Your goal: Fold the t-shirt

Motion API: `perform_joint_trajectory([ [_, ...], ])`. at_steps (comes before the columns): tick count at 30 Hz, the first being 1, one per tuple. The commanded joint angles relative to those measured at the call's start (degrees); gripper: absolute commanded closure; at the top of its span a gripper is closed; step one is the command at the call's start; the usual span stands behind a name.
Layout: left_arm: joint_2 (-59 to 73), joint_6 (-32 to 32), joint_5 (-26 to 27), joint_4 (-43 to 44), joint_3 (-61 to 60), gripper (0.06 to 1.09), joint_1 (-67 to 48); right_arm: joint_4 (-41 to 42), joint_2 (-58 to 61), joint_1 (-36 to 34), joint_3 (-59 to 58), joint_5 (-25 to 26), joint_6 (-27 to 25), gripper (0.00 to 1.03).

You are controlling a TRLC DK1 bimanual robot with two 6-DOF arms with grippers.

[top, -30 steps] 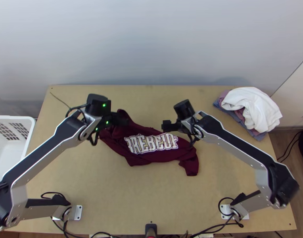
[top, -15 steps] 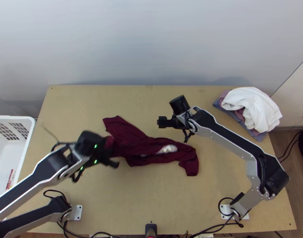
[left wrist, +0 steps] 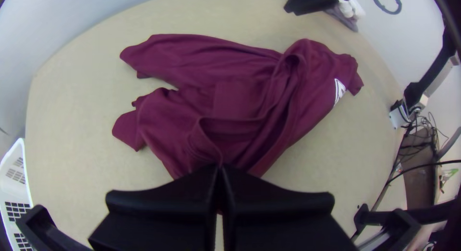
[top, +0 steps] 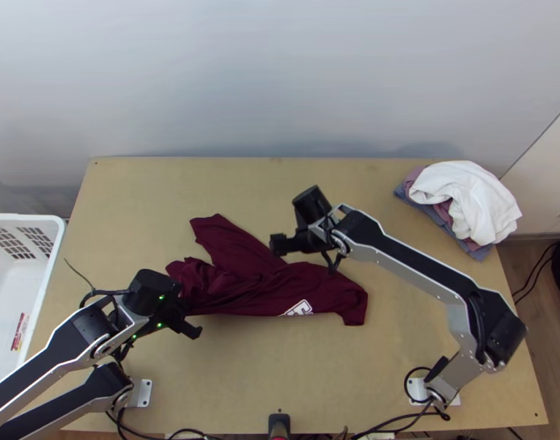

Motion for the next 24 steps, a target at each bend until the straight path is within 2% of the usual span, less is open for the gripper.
perform_joint_trajectory([
  [1, 0.22, 1.09, -0.27, 2.29, -0.71, 1.05, 2.39, -2.48, -3.17, 4.16, -2.61, -3.89, -1.05, 0.08],
  [6, 1.98, 1.97, -0.27, 2.99, 1.14, 1.05, 4.77, -2.48, -3.87, 7.15, -4.37, -6.71, -1.14, 0.08],
  [18, 4.35, 2.14, -0.18, 4.66, 3.07, 1.05, 5.38, -2.4, 4.39, 9.87, 1.78, -6.97, -1.14, 0.11],
  [22, 4.35, 2.06, -0.18, 5.01, 3.25, 1.05, 5.38, -2.4, 7.55, 9.7, 2.75, -6.88, -2.99, 0.27],
  [24, 4.35, 2.06, -0.18, 5.01, 3.51, 1.05, 5.38, -2.31, 7.99, 9.61, 2.93, -6.88, -3.87, 0.42],
])
